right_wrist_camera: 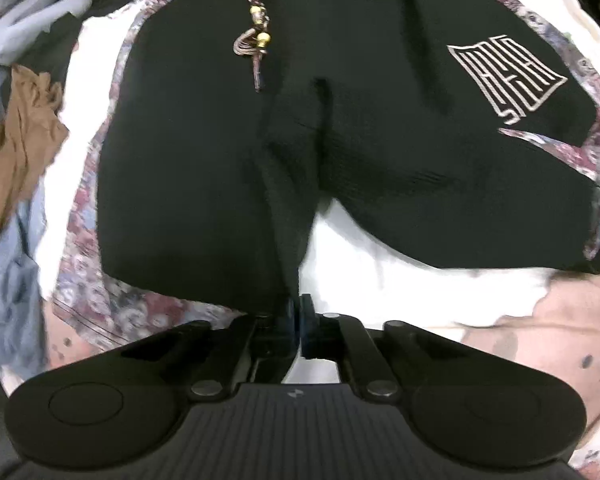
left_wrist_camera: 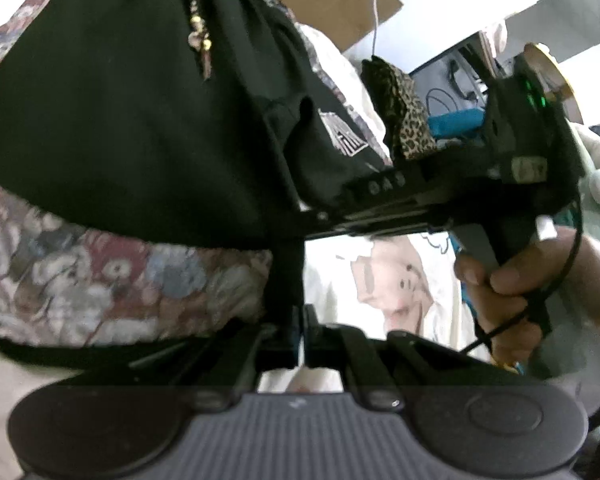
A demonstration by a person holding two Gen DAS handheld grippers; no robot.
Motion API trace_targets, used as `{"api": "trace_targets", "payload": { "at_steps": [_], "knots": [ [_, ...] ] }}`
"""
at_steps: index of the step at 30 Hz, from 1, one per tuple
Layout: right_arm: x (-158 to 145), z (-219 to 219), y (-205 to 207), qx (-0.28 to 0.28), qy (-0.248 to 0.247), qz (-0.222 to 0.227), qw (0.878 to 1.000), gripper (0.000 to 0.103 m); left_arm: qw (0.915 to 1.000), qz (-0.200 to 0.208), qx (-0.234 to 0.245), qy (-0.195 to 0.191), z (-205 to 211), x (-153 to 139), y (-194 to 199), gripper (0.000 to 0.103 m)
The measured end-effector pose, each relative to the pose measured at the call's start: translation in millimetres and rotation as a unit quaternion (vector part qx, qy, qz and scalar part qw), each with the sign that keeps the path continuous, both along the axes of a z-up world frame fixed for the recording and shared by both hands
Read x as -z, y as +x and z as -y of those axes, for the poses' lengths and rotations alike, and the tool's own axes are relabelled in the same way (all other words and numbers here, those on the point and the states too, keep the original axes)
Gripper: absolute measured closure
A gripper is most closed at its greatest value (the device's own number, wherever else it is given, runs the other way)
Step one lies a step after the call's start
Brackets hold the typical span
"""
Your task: Fold clothes
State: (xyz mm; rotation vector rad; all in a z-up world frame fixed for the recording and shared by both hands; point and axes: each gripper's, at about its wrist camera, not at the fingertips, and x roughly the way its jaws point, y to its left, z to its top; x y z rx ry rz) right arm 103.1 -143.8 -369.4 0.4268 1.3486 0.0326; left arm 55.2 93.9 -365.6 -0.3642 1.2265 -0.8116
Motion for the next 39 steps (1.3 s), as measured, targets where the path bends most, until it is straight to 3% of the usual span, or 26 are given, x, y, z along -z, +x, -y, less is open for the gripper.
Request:
{"api": "trace_targets", "payload": {
  "at_steps": [3, 6, 12, 16, 18, 23, 28, 29, 30, 31, 32, 34, 39],
  "knots": [
    [6, 6, -8, 0.009, 0.004, -0.008, 1.0, 0.103, 0.9997, -0.001, -0.018, 0.016, -13, 0, 0, 0.099],
    [11, 7, -14, 0.013, -0.001, -0.014, 1.0, 0.103, 0.9978, 0.004, -0.049, 0.044, -29, -2, 3, 0.087],
    [13, 15, -25, 0.041, 0.02, -0.027, 0.999, 0.099, 0.9879, 0.004, -0.121, 0.096, -78, -7, 0, 0.078],
    [10, 18, -30, 0.05, 0.048, -0.01, 0.998, 0.061, 0.9765, 0.013, -0.175, 0.126, -111, -16, -7, 0.066],
    [11, 17, -32, 0.054, 0.062, -0.009, 0.997, 0.06, 0.9689, 0.017, -0.203, 0.141, -127, -18, -8, 0.065],
    [21, 11, -36, 0.054, 0.083, -0.025, 0.995, 0.06, 0.9451, 0.024, -0.255, 0.202, -163, -16, -1, 0.065],
    [35, 6, -38, 0.066, 0.111, -0.037, 0.991, 0.061, 0.9325, 0.041, -0.277, 0.229, -178, -9, 14, 0.065],
    [38, 4, -37, 0.067, 0.116, -0.037, 0.99, 0.061, 0.9313, 0.042, -0.278, 0.231, -180, -7, 17, 0.065],
    [40, 3, -37, 0.067, 0.121, -0.036, 0.99, 0.073, 0.9317, 0.042, -0.279, 0.229, -181, -5, 20, 0.066],
    [41, 2, -36, 0.068, 0.126, -0.035, 0.989, 0.098, 0.9332, 0.04, -0.277, 0.225, -181, -3, 22, 0.067],
    [42, 1, -35, 0.067, 0.13, -0.035, 0.989, 0.103, 0.9348, 0.039, -0.275, 0.222, -179, -1, 24, 0.068],
    [40, 1, -32, 0.065, 0.127, -0.034, 0.989, 0.103, 0.9379, 0.038, -0.262, 0.224, -173, 3, 28, 0.074],
    [27, 11, -28, 0.038, 0.074, -0.025, 0.996, 0.103, 0.9393, 0.044, -0.245, 0.236, -165, 0, 26, 0.074]
  ]
}}
